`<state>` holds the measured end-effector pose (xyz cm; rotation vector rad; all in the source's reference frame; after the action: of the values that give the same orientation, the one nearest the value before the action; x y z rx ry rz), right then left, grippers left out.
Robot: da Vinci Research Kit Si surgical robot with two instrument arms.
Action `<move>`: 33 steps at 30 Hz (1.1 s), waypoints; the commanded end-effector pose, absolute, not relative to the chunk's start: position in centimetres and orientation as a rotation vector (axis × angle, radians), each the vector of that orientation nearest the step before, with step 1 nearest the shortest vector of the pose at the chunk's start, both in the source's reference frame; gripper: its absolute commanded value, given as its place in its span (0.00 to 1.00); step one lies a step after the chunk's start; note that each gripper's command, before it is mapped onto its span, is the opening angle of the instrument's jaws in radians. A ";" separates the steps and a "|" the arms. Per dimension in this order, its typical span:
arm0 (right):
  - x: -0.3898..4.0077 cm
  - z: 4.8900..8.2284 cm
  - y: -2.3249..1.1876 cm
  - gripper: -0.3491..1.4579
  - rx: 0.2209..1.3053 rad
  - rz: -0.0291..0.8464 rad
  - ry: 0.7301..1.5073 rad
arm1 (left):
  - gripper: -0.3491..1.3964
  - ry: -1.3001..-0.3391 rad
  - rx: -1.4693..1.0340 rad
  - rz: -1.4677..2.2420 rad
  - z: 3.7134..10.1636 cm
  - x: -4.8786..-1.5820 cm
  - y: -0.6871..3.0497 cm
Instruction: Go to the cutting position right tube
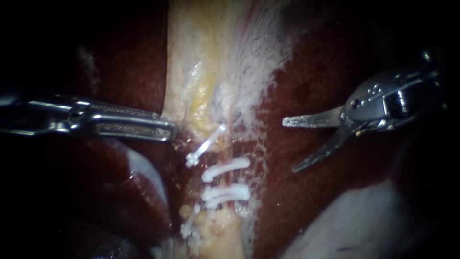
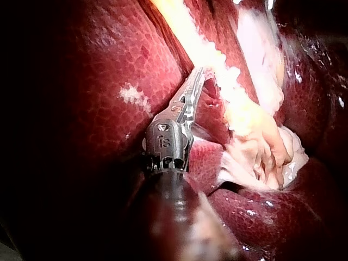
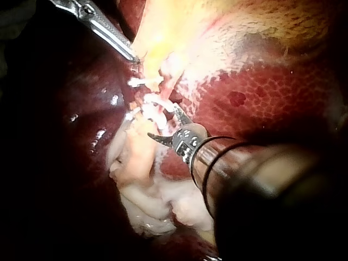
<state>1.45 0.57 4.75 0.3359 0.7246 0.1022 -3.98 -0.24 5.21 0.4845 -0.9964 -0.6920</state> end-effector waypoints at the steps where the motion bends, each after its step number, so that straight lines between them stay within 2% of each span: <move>1: 1.45 4.75 0.56 0.99 0.335 0.100 0.725 | 0.00 -0.997 0.486 -0.691 5.21 -3.98 -0.24; 10: 1.42 5.04 0.37 0.99 0.388 0.099 0.711 | 0.00 -0.996 0.498 -0.698 4.94 -3.98 -0.16; 16: 1.45 5.41 0.16 0.98 0.491 0.166 0.686 | 0.00 -1.021 0.492 -0.697 4.52 -3.91 -0.04; 18: 1.48 5.55 0.08 0.98 0.556 0.179 0.677 | 0.00 -1.031 0.486 -0.693 4.39 -3.90 -0.03; 24: 1.64 5.81 -0.11 0.90 0.672 0.244 0.673 | 0.00 -1.056 0.477 -0.686 4.06 -3.89 -0.01; 27: 1.75 5.90 -0.19 0.83 0.727 0.253 0.681 | 0.00 -1.062 0.472 -0.686 3.96 -3.89 -0.02; 33: 1.94 6.02 -0.25 0.76 0.780 0.256 0.687 | 0.00 -1.066 0.469 -0.683 3.91 -3.89 -0.02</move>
<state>1.96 -0.25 6.03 0.7852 0.6881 0.2594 -3.89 -0.02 3.91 0.4695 -1.0661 -0.6827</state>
